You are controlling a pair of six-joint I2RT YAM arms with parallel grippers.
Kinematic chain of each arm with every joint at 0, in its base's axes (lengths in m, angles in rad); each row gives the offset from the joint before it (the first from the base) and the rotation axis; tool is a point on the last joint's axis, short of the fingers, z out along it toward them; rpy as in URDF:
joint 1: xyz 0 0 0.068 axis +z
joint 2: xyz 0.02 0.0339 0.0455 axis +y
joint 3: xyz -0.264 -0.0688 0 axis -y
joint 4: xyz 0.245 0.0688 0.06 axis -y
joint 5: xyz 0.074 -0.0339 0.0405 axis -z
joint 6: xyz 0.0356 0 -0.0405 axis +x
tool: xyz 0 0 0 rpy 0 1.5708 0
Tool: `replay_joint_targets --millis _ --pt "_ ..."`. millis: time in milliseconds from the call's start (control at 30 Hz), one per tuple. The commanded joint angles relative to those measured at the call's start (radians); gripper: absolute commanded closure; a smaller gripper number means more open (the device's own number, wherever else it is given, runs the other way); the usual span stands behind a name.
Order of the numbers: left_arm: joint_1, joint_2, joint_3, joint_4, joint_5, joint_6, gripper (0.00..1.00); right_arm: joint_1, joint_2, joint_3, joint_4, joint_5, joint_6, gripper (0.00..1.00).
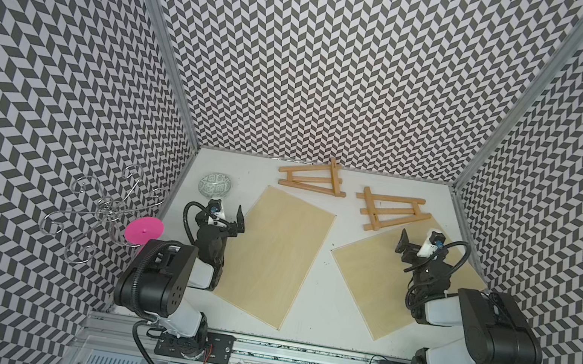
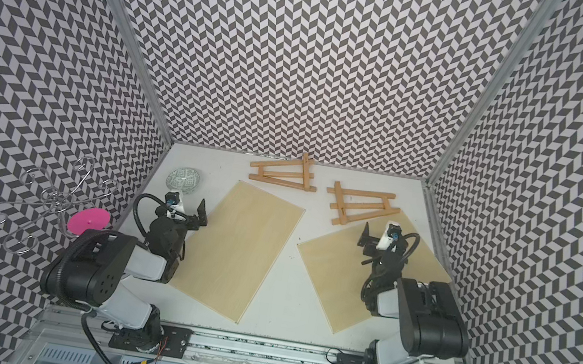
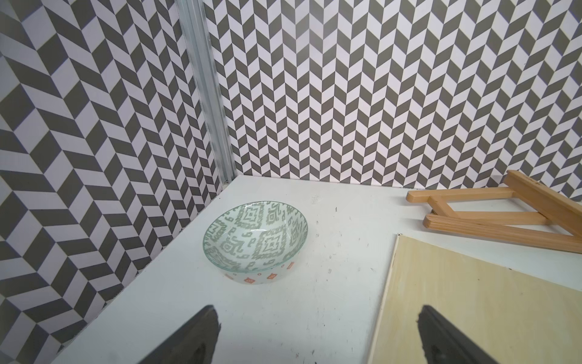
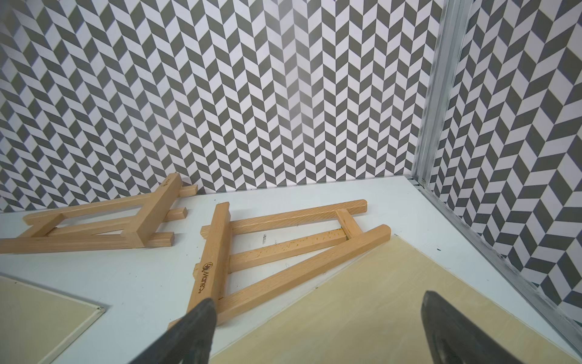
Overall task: Assemble the easel
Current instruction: Pick up the easel at the center of the board.
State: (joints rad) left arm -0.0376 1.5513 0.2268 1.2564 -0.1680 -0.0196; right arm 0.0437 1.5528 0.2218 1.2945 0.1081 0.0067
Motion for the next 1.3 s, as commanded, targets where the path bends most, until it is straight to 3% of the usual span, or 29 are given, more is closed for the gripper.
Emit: replay_joint_targets --millis 0,767,967,1133,1267 --pt "0.002 0.007 0.014 0.032 -0.005 0.000 0.00 0.004 0.013 0.013 0.055 -0.003 -0.013 0.01" --pt "0.002 0.004 0.010 0.039 -0.006 0.000 0.00 0.003 0.009 0.008 0.069 -0.011 -0.015 0.01" --pt "0.002 -0.090 -0.040 0.051 -0.005 0.000 0.00 0.003 -0.101 -0.085 0.112 0.037 0.002 0.01" --pt "0.002 -0.229 -0.025 -0.085 0.007 0.002 0.00 0.003 -0.277 -0.012 -0.161 0.023 0.017 0.01" --pt "0.004 -0.374 0.030 -0.257 0.069 -0.048 0.00 0.002 -0.396 0.131 -0.461 0.038 0.210 0.01"
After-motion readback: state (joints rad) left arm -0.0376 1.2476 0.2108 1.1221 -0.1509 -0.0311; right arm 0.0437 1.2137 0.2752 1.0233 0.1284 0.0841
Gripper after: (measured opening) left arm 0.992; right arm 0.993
